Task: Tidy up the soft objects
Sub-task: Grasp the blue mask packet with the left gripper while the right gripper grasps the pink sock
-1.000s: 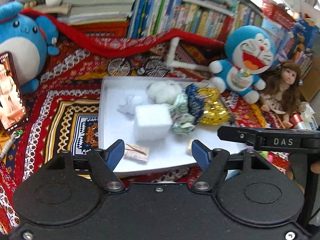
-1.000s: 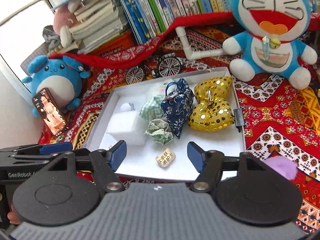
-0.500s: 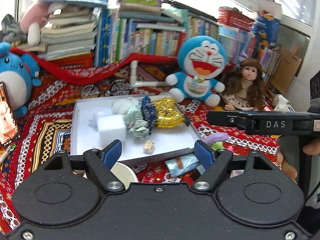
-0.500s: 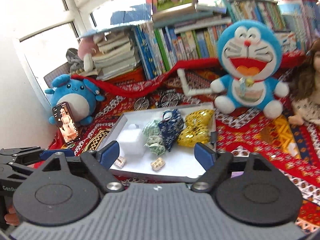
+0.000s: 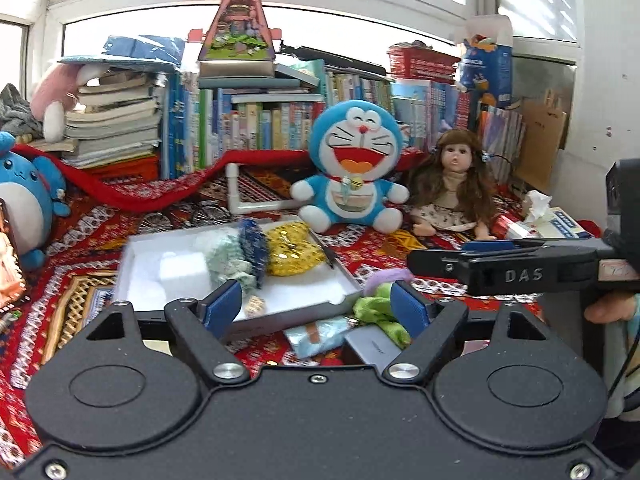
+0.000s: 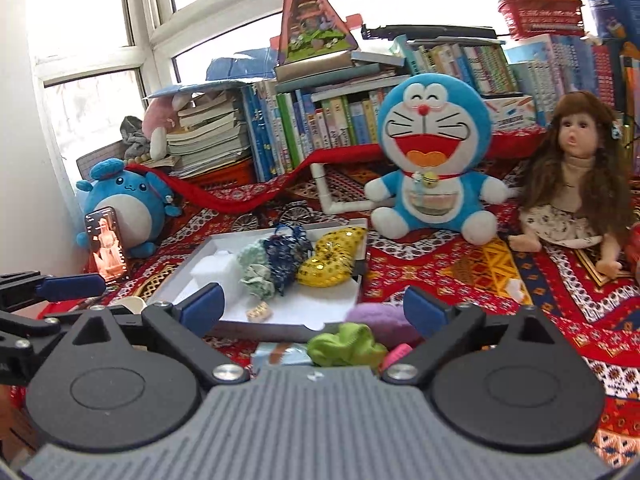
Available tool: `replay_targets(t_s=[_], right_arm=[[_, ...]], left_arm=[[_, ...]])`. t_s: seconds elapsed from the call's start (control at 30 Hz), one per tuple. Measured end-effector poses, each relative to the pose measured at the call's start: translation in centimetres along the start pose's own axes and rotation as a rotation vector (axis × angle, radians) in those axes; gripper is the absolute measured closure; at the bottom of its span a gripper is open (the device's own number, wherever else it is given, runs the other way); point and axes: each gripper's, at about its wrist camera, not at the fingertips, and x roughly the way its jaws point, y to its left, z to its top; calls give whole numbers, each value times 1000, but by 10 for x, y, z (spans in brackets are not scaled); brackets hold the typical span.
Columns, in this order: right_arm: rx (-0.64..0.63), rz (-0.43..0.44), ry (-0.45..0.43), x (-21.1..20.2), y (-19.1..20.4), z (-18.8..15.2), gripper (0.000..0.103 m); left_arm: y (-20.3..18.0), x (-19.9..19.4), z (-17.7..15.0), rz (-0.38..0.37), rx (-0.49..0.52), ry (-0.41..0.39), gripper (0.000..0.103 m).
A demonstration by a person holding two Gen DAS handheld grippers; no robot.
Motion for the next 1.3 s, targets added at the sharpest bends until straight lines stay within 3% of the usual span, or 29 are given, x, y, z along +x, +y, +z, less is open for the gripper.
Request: replay_targets(t_s=[0.3,0.67,0.73,0.87,0.97,1.3], right_arm=[[25,8,-85,-12,-13,-42,3],[18,-101,-158,-28,-19,-87,4],[23,-103,-168,-29,-20,-94,8],[63,-98,-192,-31,-21,-102,18],[79,-152,-219,-29,-21,-106,28],[142,-188,-222,-25,-30,-115,34]], left_arm=[[-6,26,-21,-81,-151,92,41],[-1,82,-39,27,-358,151,48],[2,94,-42,44,-406,160,54],[15,115,-50,69,-544,177,57],[24,130,-56,70,-641,182,57],[34,159,-59,135,-706,187,57]])
